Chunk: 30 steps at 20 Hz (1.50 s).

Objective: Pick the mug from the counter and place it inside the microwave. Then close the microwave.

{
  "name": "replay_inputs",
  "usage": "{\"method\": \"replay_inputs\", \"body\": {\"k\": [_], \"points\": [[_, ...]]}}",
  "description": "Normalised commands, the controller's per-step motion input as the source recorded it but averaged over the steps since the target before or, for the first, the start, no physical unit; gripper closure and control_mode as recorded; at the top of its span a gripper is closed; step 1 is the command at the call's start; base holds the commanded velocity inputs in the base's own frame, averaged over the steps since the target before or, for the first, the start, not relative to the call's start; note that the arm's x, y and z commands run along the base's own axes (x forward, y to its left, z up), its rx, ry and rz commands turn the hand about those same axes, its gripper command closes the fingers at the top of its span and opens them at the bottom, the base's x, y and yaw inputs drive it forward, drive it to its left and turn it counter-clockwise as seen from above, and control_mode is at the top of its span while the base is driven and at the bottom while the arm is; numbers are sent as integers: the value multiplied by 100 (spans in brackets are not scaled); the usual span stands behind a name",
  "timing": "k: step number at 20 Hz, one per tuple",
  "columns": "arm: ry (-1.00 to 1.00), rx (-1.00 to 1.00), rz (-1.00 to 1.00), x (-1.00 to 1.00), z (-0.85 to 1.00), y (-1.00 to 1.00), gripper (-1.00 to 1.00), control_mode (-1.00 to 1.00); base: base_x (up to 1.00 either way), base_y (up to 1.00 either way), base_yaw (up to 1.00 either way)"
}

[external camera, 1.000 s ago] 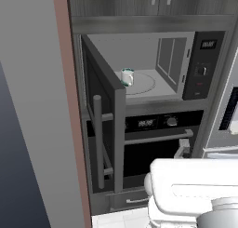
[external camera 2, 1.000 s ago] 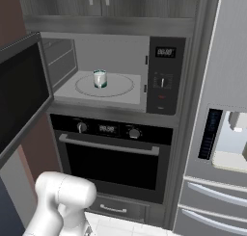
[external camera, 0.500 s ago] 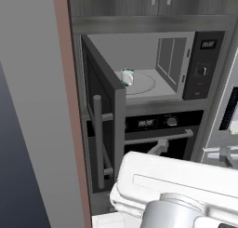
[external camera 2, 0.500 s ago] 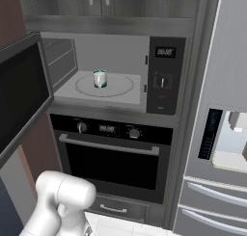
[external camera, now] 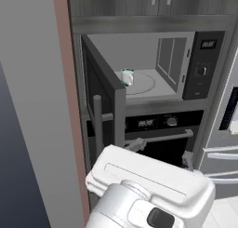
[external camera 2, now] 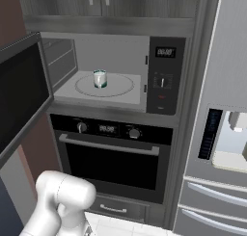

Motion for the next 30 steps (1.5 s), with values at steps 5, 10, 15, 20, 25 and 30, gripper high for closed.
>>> {"method": "replay_inputs", "body": {"k": [5,10,15,20,25,30], "points": [[0,0,-2,20,-31,47,-100,-100,0,0,0],[0,0,-4,28,-24,26,-100,-100,0,0,0],[0,0,-7,32,-26,7,-100,-100,0,0,0],[0,0,-7,25,-5,11,-100,-100,0,0,0],[0,0,-4,11,-3,19,-100,-100,0,0,0],[0,0,0,1,-9,19,-100,-100,0,0,0]]}}
